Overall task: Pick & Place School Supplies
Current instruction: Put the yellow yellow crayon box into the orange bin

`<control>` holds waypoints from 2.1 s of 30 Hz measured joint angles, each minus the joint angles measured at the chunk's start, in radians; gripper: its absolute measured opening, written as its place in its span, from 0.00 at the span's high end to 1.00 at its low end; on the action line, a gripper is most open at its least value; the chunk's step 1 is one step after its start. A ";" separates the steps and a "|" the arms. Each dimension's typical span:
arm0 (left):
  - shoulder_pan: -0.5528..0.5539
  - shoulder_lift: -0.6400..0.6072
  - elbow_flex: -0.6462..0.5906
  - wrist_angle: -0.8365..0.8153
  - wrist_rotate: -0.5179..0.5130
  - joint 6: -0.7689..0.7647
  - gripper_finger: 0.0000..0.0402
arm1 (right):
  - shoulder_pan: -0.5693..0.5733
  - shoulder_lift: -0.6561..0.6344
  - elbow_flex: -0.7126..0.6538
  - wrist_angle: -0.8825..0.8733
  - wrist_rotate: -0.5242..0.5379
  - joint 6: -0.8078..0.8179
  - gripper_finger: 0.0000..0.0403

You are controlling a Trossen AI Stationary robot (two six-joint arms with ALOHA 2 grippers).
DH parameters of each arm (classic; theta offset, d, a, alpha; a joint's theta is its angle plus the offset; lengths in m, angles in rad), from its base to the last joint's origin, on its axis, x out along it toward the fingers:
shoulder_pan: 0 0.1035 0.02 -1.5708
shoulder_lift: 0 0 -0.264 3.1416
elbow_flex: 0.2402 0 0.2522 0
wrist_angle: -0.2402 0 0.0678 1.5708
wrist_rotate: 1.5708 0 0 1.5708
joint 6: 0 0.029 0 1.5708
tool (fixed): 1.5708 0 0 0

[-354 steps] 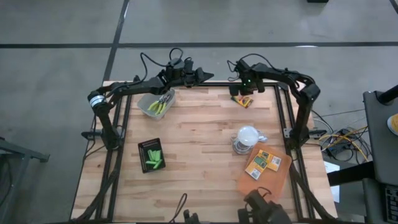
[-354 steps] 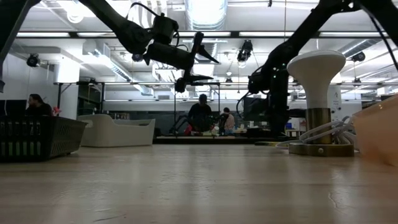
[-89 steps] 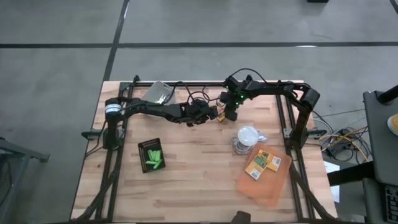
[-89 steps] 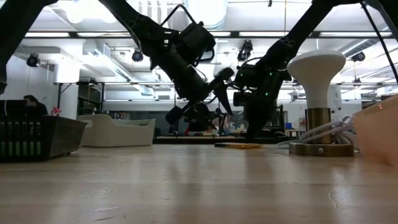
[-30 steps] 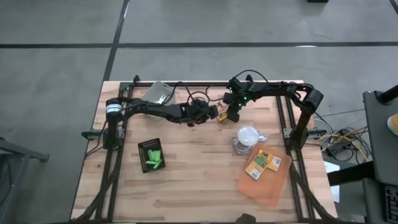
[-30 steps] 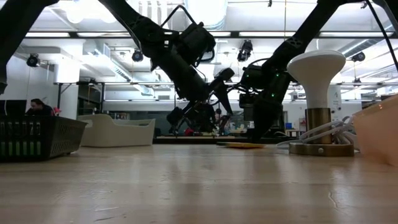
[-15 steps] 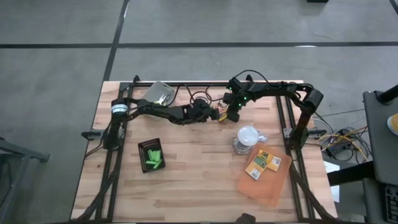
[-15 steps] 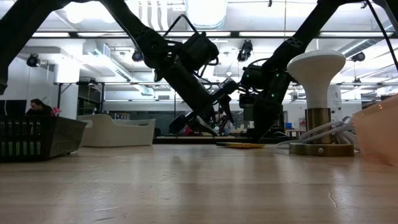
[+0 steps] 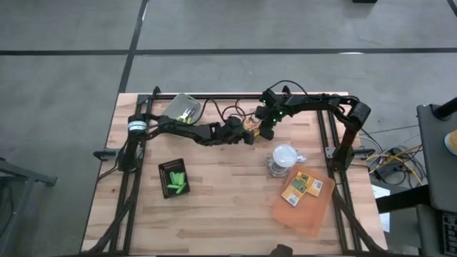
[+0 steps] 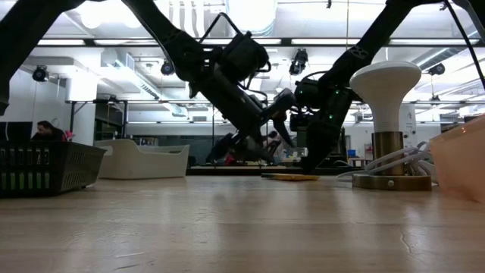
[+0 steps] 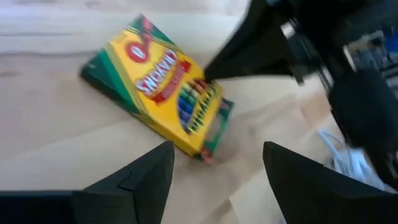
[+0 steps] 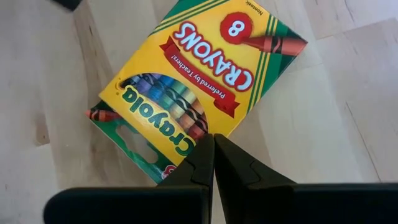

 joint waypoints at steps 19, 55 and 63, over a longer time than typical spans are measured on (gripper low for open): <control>0.028 0.038 0.000 -0.003 -0.063 -0.145 0.37 | -0.001 0.000 0.000 -0.006 0.001 -0.002 0.98; 0.058 0.126 0.051 0.126 -0.030 -0.122 0.37 | -0.001 -0.001 -0.001 -0.004 0.000 -0.008 0.98; 0.061 0.168 0.063 0.130 -0.048 -0.166 0.37 | -0.001 -0.001 -0.001 -0.002 0.000 -0.008 0.98</control>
